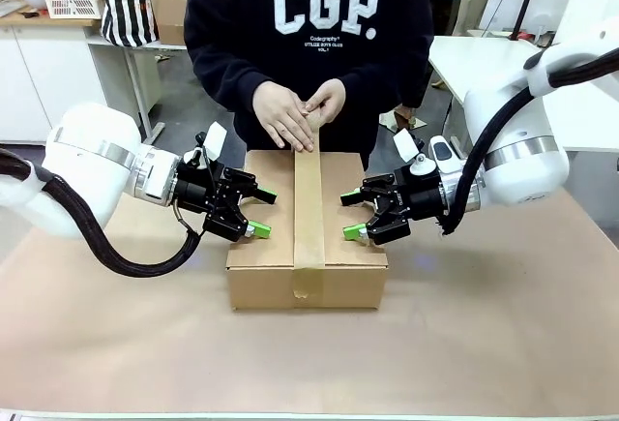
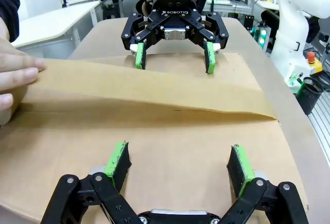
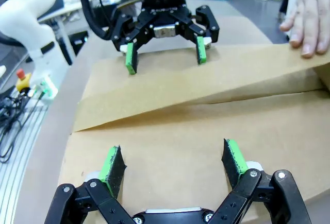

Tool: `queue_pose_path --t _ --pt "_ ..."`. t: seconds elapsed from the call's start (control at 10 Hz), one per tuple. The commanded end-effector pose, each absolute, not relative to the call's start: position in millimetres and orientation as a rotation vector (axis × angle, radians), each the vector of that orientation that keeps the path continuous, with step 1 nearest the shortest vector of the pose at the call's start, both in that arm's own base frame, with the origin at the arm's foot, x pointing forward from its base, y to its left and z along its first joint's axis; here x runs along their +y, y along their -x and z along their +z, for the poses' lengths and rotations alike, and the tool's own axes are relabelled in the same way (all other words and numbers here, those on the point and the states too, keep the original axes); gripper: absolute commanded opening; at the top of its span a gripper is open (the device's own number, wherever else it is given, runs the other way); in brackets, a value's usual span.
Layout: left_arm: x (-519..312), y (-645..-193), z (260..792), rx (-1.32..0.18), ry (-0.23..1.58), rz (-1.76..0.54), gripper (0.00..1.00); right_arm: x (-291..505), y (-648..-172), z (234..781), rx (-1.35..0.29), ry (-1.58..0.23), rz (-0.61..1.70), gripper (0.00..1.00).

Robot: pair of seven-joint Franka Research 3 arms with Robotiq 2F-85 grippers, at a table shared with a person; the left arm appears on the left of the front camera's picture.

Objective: Pack the gift set into the box.
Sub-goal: Press and hold the closed box until the human finishes sealing it.

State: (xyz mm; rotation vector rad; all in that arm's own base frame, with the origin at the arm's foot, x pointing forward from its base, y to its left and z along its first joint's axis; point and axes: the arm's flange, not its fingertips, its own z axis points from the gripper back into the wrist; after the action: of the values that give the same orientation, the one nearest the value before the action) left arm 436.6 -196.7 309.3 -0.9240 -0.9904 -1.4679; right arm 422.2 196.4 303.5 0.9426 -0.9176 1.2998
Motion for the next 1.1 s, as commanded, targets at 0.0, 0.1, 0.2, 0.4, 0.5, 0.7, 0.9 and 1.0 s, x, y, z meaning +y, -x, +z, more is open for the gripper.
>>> queue_pose_path --t 0.0,0.1,0.2,0.4,0.5,0.7,0.9,1.0 --pt "-195.2 -435.2 306.6 -0.998 0.925 -1.478 1.00 195.2 -419.7 300.9 -0.928 -0.942 1.318 1.00" --pt "-195.2 -435.2 306.6 -0.998 0.925 -1.478 1.00 195.2 -419.7 300.9 -0.928 -0.942 1.318 1.00" --pt "-195.2 -435.2 306.6 -0.998 0.925 -1.478 1.00 195.2 -419.7 300.9 -0.928 -0.942 1.318 1.00" --pt "-195.2 -435.2 306.6 -0.998 0.925 -1.478 1.00 195.2 -419.7 300.9 -0.928 -0.942 1.318 1.00" --pt "-195.2 -435.2 306.6 -0.998 0.925 -1.478 1.00 195.2 -419.7 300.9 -0.928 -0.942 1.318 1.00" --pt "-195.2 -435.2 306.6 -0.998 0.925 -1.478 1.00 195.2 -419.7 300.9 -0.928 -0.942 1.318 1.00" --pt "-195.2 -435.2 306.6 -0.998 0.925 -1.478 1.00 195.2 -419.7 300.9 -0.928 -0.942 1.318 1.00" --pt "-195.2 -435.2 306.6 -0.998 0.925 -1.478 1.00 195.2 -419.7 300.9 -0.928 -0.942 1.318 1.00"
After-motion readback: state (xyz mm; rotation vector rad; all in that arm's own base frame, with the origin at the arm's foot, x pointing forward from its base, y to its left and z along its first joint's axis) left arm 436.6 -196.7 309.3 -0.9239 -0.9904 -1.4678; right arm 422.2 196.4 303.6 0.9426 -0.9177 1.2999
